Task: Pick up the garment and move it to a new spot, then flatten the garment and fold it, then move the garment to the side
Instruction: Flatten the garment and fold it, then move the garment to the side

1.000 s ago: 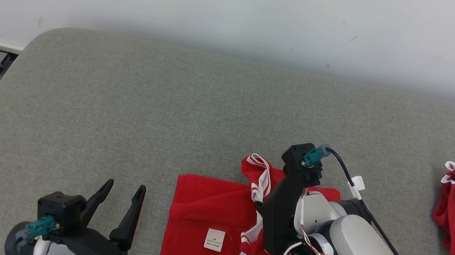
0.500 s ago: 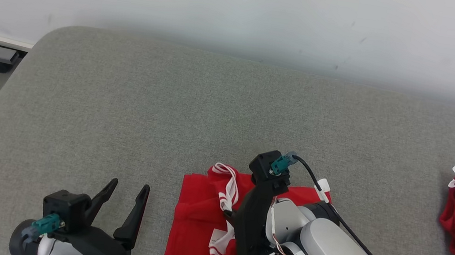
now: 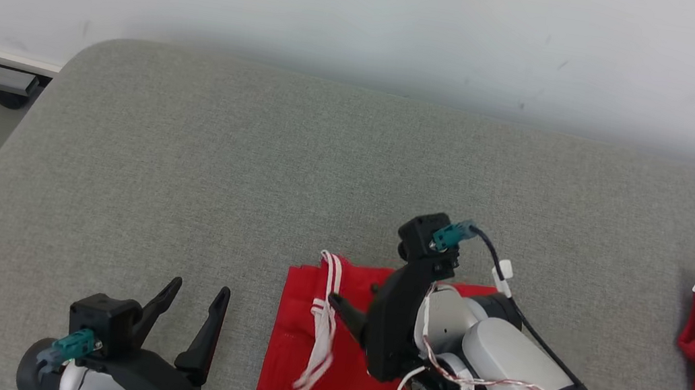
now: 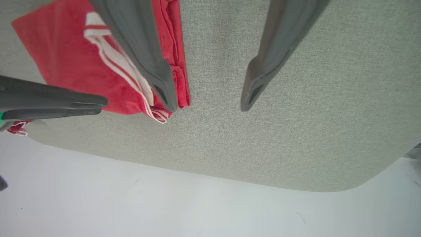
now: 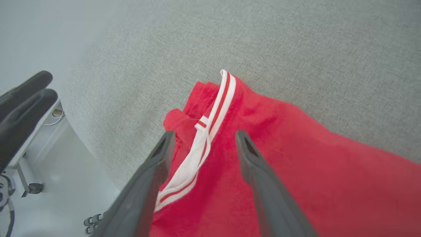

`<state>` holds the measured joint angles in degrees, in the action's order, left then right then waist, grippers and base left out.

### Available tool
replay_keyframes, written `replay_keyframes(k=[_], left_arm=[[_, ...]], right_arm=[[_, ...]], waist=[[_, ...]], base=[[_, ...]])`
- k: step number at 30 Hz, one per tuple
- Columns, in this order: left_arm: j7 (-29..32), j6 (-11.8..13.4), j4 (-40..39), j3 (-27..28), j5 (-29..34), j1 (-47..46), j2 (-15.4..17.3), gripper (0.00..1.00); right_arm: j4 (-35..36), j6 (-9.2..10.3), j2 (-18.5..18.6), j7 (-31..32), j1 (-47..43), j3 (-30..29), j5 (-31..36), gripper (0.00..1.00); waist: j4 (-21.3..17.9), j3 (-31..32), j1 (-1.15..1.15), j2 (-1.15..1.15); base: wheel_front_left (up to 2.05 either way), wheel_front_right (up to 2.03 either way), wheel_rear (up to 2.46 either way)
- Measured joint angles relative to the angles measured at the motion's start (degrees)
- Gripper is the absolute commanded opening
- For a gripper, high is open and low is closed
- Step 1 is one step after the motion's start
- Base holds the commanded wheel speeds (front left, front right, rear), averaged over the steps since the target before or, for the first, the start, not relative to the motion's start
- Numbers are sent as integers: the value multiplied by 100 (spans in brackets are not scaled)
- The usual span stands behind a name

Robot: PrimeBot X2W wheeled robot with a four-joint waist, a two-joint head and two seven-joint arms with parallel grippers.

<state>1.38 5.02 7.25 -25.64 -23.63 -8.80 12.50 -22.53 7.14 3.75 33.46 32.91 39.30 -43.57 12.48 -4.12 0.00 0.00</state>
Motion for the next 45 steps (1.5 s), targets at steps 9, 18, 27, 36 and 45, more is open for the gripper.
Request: replay_keyframes(k=[9, 18, 27, 36, 45], left_arm=[[-43, -5, 111, -14, 0, -3, -3, 100], [-129, 2, 132, 85, -1, 126, 48, 100], [-192, 36, 16, 96, 0, 304, 69, 100], [-193, 54, -156, 89, 31, 402, 116, 100], [-134, 51, -230, 25, 51, 248, 68, 100]], right_arm=[[-121, 0, -3, -680, 184, 126, -504, 100], [-380, 1, 89, -891, 93, -242, 70, 100], [-423, 2, 832, -1091, -950, -1150, 709, 100], [-232, 2, 576, -1073, -1551, -1526, 933, 100], [-156, 2, 328, -998, -1606, -2045, 1077, 100]], waist=[[24, 76, 0, 0], [-100, 272, 0, 0], [-349, 454, -1, 0], [-524, 417, -1, 0], [-491, 209, 0, 0]], base=[[0, 0, 0], [0, 0, 0], [0, 0, 0], [0, 0, 0], [0, 0, 0]])
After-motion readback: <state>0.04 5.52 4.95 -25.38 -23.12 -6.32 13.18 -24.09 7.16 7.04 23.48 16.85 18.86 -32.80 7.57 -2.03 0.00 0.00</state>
